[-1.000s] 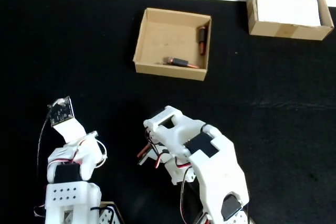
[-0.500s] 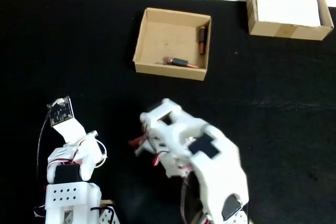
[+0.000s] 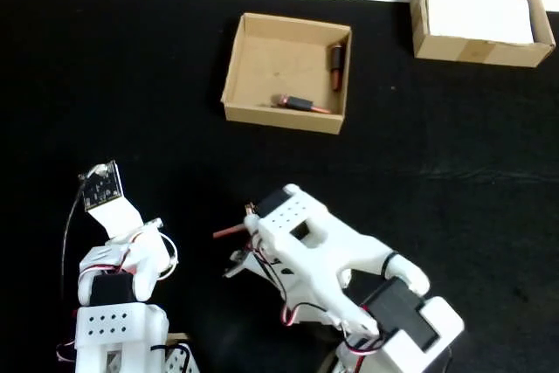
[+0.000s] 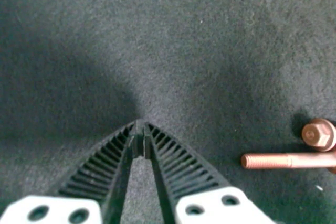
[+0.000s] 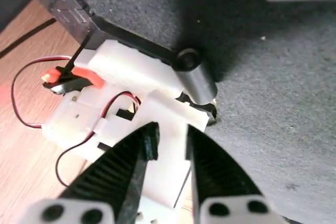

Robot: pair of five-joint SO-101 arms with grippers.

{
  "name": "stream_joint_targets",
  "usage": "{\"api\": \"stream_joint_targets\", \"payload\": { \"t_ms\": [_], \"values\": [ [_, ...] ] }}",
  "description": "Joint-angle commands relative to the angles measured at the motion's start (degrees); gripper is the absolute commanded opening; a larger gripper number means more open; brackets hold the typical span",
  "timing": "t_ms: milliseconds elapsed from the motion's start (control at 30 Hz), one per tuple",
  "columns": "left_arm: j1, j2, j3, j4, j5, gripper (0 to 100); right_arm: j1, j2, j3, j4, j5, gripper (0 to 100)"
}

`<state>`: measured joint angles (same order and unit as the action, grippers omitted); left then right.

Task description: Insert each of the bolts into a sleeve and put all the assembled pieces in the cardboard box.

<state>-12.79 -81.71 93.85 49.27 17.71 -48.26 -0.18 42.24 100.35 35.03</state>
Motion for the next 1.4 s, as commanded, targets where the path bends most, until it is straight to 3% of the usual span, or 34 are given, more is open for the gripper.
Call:
{"api": "stream_joint_targets", "payload": {
  "t_ms": [0, 200, 600, 1000, 1367],
  "values": [
    [-0.66, -0.75, -0.57, 0.18, 0.09, 3, -1.01, 1.89, 2.24, 0.92, 0.62, 19.3],
    [-0.66, -0.84, -0.57, 0.18, 0.09, 3, -2.86, 9.54, 0.13, 0.92, 1.23, 21.3],
    [-0.66, -0.84, -0.66, 0.18, 0.09, 3, -9.45, 9.36, 0.04, 0.92, 2.90, 21.3],
    [-0.66, -0.92, -0.57, 0.18, 0.09, 3, -10.59, 25.01, -8.31, 0.75, 6.42, 21.3],
    [-0.66, -0.92, -0.57, 0.18, 0.09, 3, -14.02, 26.07, -11.82, 0.75, 6.15, 21.3]
  ]
}}
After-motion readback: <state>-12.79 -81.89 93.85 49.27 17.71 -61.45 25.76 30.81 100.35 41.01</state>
